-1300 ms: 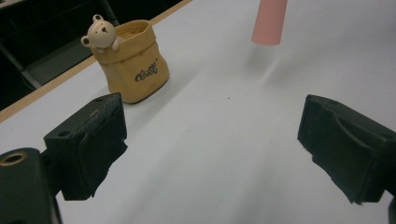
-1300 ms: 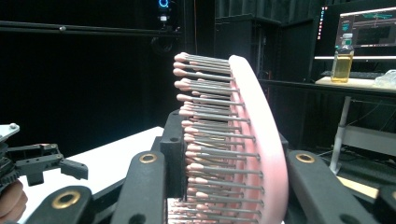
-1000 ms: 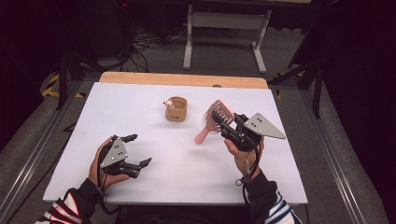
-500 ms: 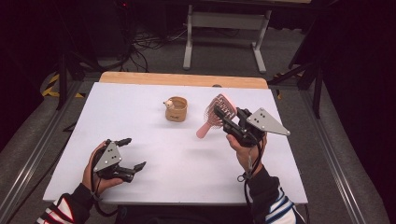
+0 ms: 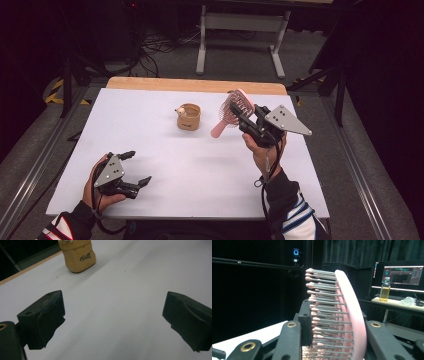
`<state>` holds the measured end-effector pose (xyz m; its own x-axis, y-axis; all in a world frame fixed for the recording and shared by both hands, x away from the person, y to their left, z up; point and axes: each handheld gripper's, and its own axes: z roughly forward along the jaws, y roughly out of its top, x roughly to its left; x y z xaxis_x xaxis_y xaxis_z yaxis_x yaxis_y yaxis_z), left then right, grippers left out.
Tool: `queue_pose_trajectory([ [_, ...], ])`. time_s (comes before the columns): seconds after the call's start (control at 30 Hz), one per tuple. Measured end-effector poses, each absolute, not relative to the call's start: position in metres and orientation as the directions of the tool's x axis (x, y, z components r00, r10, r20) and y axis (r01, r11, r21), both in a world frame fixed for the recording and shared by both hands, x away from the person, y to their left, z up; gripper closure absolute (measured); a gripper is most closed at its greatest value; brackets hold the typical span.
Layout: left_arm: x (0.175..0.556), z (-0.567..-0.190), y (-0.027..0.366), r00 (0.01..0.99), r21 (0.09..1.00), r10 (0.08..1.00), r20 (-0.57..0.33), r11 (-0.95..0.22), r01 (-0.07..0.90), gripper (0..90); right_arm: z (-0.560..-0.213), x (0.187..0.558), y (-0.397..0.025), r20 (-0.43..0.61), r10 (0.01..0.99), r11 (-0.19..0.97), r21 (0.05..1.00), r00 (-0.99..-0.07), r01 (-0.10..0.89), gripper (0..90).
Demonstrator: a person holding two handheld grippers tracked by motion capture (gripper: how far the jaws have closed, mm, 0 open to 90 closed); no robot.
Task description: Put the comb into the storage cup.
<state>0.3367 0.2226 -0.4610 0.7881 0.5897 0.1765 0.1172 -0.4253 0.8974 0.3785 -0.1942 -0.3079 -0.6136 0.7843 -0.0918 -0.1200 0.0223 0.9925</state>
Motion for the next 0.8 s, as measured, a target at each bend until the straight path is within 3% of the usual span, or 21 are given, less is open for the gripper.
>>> queue_pose_trajectory([
  [0.8,0.338,-0.462,0.222,0.794,0.904,0.586,0.161,-0.41,0.119,4.6,-0.286,0.427,-0.17,-0.073,0.796,-0.014,0.99,-0.601,-0.138,64.3],
])
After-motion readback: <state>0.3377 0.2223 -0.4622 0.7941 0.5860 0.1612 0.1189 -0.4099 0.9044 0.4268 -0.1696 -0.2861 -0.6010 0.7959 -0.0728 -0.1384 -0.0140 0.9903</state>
